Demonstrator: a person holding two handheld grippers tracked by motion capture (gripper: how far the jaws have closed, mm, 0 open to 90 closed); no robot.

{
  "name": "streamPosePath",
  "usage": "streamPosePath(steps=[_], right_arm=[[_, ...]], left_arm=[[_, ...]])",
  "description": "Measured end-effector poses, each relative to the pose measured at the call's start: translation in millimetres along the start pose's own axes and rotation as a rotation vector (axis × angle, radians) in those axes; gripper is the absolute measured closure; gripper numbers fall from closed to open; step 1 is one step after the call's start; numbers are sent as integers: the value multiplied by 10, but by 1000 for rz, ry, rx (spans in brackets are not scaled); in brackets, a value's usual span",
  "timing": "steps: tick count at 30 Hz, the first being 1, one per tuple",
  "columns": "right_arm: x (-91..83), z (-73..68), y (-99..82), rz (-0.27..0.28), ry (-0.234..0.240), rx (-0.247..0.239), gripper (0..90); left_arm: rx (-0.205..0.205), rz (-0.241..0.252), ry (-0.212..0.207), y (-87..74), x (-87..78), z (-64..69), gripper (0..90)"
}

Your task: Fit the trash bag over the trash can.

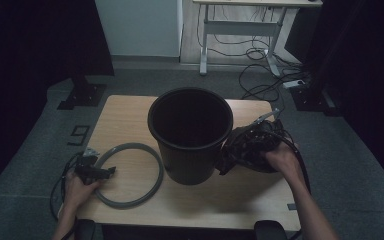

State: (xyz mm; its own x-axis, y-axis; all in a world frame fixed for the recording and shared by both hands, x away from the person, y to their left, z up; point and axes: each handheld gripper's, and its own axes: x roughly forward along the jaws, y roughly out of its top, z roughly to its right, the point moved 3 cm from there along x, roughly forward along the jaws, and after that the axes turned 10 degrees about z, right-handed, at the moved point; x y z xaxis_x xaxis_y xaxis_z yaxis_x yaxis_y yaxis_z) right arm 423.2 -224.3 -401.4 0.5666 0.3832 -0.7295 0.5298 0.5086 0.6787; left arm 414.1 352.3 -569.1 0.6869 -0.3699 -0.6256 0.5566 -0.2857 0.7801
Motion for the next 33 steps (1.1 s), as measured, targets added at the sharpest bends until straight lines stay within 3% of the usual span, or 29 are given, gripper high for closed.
streamPosePath(steps=[33], right_arm=[[-282, 88, 835, 74, -15, -11, 868]], left_arm=[[1, -1, -1, 2, 2, 0, 0]])
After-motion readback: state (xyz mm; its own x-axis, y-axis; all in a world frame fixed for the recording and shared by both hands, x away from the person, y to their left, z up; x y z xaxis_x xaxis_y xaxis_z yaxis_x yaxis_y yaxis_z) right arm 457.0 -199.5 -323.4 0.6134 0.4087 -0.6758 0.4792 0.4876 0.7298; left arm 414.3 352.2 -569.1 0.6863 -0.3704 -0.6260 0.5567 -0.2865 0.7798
